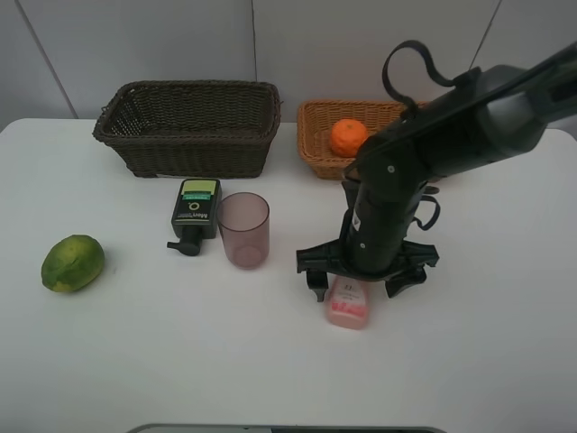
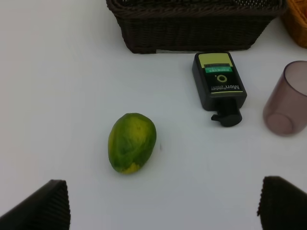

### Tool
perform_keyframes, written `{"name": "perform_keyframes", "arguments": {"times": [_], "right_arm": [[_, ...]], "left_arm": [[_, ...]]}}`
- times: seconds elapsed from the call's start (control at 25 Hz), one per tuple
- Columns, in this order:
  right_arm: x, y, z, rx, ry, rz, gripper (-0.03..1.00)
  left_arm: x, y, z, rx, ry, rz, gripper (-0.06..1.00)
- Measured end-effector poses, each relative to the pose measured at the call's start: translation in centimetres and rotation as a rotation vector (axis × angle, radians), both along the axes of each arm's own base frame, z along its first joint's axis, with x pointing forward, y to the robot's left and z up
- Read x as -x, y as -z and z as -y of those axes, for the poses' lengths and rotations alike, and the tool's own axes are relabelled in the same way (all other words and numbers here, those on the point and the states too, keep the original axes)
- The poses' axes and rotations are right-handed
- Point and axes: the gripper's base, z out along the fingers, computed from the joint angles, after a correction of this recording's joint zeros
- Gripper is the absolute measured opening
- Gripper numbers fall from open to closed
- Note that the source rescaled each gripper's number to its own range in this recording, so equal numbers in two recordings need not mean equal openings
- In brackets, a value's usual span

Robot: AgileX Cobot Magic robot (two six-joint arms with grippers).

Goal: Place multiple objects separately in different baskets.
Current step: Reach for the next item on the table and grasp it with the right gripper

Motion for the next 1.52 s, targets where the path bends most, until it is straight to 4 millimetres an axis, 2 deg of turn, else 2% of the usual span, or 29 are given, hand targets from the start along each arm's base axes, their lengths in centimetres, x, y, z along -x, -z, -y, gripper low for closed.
{"name": "perform_keyframes", "arguments": {"times": [0.88, 0.96, 1.04, 1.08, 1.16, 1.24, 1.28, 1.52], "right_arm": [[-0.09, 0.41, -0.18, -0.017, 0.06, 0.004, 0.97], [-0.09, 0.41, -0.19, -0.018, 0.061, 0.004, 0.94], [-0.09, 0.41, -0.19, -0.018, 0.062, 0.004, 0.82], [-0.09, 0.41, -0.2, -0.018, 0.063, 0.004, 0.72], [-0.07, 0.41, -0.18, -0.017, 0.063, 0.002, 0.45], [-0.03, 0.41, -0.16, -0.014, 0.065, -0.002, 0.07], [-0.03, 0.41, -0.15, -0.014, 0.065, -0.002, 0.01], [-0.02, 0.41, -0.14, -0.013, 0.065, -0.003, 0.01]], "left_arm": [[0.0, 0.0, 0.0, 0.0, 0.0, 0.0, 1.0], [0.0, 0.0, 0.0, 0.0, 0.0, 0.0, 1.0], [0.0, 0.0, 0.0, 0.0, 0.0, 0.0, 1.0], [0.0, 0.0, 0.0, 0.0, 0.0, 0.0, 1.0], [0.0, 0.0, 0.0, 0.0, 0.0, 0.0, 1.0], [0.0, 0.0, 0.0, 0.0, 0.0, 0.0, 1.0], [0.0, 0.0, 0.0, 0.0, 0.0, 0.0, 1.0], [0.0, 0.0, 0.0, 0.0, 0.0, 0.0, 1.0]]}}
